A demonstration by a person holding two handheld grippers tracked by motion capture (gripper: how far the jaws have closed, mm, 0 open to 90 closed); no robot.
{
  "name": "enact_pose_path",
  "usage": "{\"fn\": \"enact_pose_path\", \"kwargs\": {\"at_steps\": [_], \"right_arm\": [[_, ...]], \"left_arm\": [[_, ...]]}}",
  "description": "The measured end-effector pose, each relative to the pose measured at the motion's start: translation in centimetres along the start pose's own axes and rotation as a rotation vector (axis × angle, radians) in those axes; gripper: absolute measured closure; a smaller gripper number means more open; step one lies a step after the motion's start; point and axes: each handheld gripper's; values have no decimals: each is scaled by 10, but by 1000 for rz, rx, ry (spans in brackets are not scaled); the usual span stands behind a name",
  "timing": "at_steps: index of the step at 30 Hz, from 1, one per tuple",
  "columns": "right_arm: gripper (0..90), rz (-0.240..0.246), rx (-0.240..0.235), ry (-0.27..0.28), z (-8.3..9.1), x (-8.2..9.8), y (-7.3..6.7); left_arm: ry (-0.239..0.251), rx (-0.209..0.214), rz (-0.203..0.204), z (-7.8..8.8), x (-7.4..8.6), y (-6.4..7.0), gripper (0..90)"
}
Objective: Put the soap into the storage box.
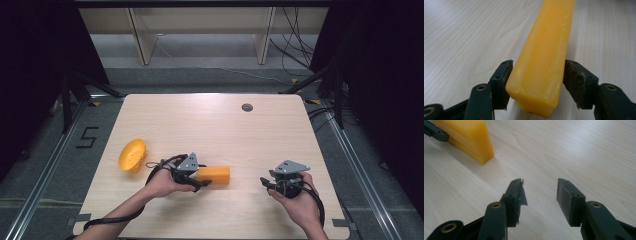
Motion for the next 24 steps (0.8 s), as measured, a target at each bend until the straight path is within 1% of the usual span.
{"fn": "enact_pose_path", "kwargs": {"at_steps": [1, 2, 3, 4, 5, 6, 8, 9, 10, 11, 12, 13, 15, 16, 17, 18, 19, 20, 21, 22, 23, 24], "right_arm": [[559, 1, 1, 0, 0, 0, 0], [559, 1, 1, 0, 0, 0, 0], [559, 7, 0, 0, 0, 0, 1], [559, 11, 0, -2, 0, 0, 1], [559, 6, 0, 0, 0, 1, 1], [559, 9, -1, -2, 0, 1, 1], [558, 6, -1, -3, -1, 1, 1], [559, 11, -2, -1, -1, 1, 1], [559, 11, -2, -1, -1, 1, 1], [558, 10, -3, -6, -1, 0, 1], [558, 10, -2, -1, -1, 1, 1], [558, 9, -2, -1, -1, 1, 1], [557, 6, -2, -2, -1, 1, 1], [556, 9, -5, -8, -1, 1, 1], [556, 9, -5, -8, -1, 1, 1], [556, 1, -8, -12, -1, 1, 1], [556, 1, -8, -12, -1, 1, 1], [555, 12, -5, -9, -1, 1, 1], [554, 9, -5, -9, -1, 1, 1], [555, 10, -4, -10, -1, 1, 1], [555, 10, -4, -10, -1, 1, 1], [554, 10, -4, -11, -1, 1, 1]], "left_arm": [[-4, -4, -9, -1, 0, 0, 438], [-2, 2, -6, -2, 0, 0, 441], [-1, 1, -13, -3, 1, -1, 450], [-7, 3, -12, -3, 1, -1, 460], [-3, 6, -4, -4, 1, -1, 462], [-3, 6, -4, -4, 1, -1, 464], [-11, 20, -24, -5, 1, -3, 468], [-8, 36, -14, -7, 2, -3, 473], [-8, 36, -14, -7, 2, -3, 476], [-24, 34, -30, -7, 2, -5, 476], [-28, 26, -51, -7, 2, -5, 485], [-19, 25, -37, -8, 2, -3, 489], [-17, 25, -44, -9, 2, -3, 499], [-22, 34, -55, -8, 2, -4, 508], [-22, 34, -55, -8, 2, -4, 517], [-15, 47, -51, -8, 3, -4, 536], [-13, 50, -51, -7, 3, -3, 553], [-7, 68, -48, -6, 4, -3, 553], [-4, 71, -54, -4, 5, -3, 594], [2, 78, -48, -5, 5, -2, 595], [2, 78, -48, -5, 5, -2, 596], [-5, 64, -64, -4, 5, -1, 596]]}}
Point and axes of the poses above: each handheld gripper's, and its own axes: z roughly backward along the jaws, x roughly out of its underside, y roughly to its right, and after that the axes turned 2 degrees about -y, right-handed
